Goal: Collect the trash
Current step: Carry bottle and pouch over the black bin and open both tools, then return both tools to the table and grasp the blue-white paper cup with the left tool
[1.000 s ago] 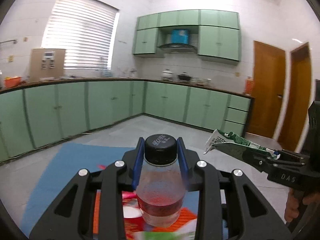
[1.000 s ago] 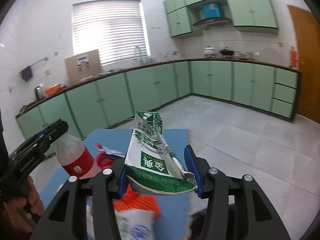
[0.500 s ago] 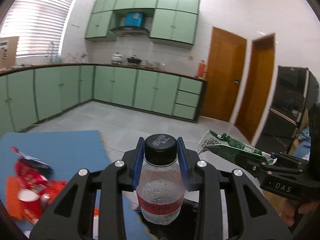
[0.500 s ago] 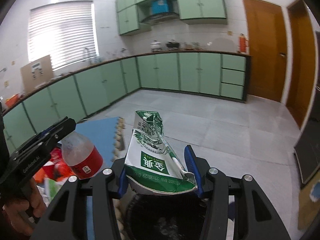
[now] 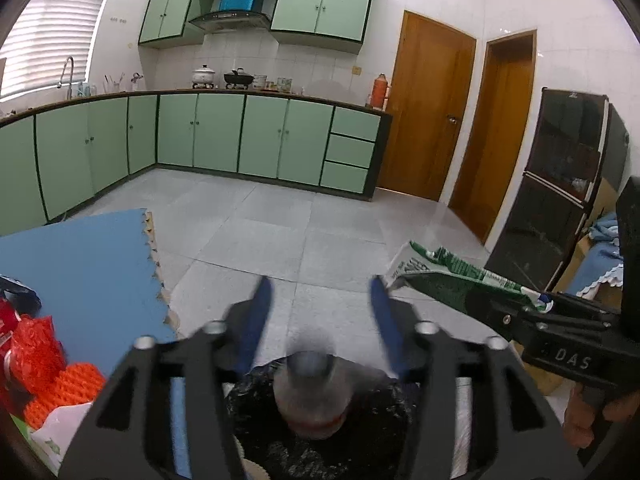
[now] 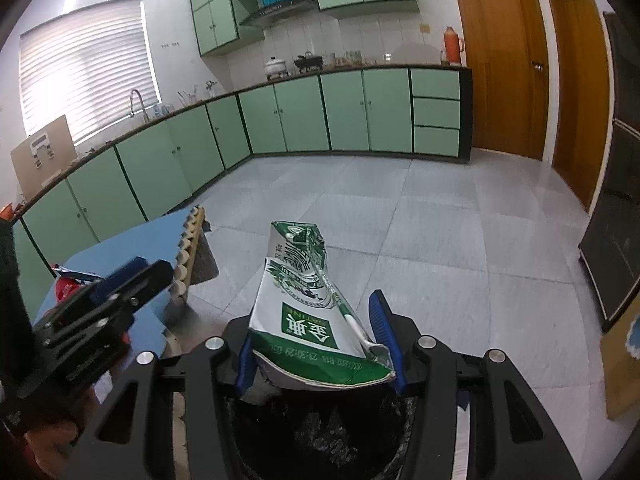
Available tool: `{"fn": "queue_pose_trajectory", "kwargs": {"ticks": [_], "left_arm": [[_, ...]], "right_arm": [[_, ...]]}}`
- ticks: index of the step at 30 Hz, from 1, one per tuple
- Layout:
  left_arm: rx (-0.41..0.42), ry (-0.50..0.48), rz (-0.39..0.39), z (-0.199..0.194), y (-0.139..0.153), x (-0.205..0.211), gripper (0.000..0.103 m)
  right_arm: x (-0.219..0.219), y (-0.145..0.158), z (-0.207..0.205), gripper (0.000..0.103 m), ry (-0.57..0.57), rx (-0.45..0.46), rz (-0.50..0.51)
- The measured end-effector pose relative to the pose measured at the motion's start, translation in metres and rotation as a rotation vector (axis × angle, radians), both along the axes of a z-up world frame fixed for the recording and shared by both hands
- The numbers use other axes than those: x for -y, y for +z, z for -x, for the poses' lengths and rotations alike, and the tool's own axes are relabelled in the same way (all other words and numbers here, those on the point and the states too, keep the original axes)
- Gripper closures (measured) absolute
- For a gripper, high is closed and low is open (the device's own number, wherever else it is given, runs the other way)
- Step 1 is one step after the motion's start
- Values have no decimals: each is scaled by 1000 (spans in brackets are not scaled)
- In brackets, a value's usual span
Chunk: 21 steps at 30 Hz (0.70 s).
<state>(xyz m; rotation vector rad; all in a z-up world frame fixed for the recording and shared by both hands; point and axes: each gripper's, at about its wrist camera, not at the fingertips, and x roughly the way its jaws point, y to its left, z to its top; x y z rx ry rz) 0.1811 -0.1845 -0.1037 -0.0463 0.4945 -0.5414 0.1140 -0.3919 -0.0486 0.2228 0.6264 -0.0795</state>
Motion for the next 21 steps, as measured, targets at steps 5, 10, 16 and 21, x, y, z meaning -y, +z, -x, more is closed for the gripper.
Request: {"fn": "queue_pose_trajectory", "kwargs": {"ticks": [5,10,16,21], "left_arm": [[6,21,5,-3,10,-9,47],[17,51,8,-1,22,-21,44],[56,104,5,11,38,-52,37],[103,223,-27,29,57,-105,29]], "right_arm": [[-3,-7,-7,44,14,-28,10],[-9,-4,-5,37,11,-20,18],[-24,9,1,23,22,29,35],[-63,22,1,16,99,76,24]]}}
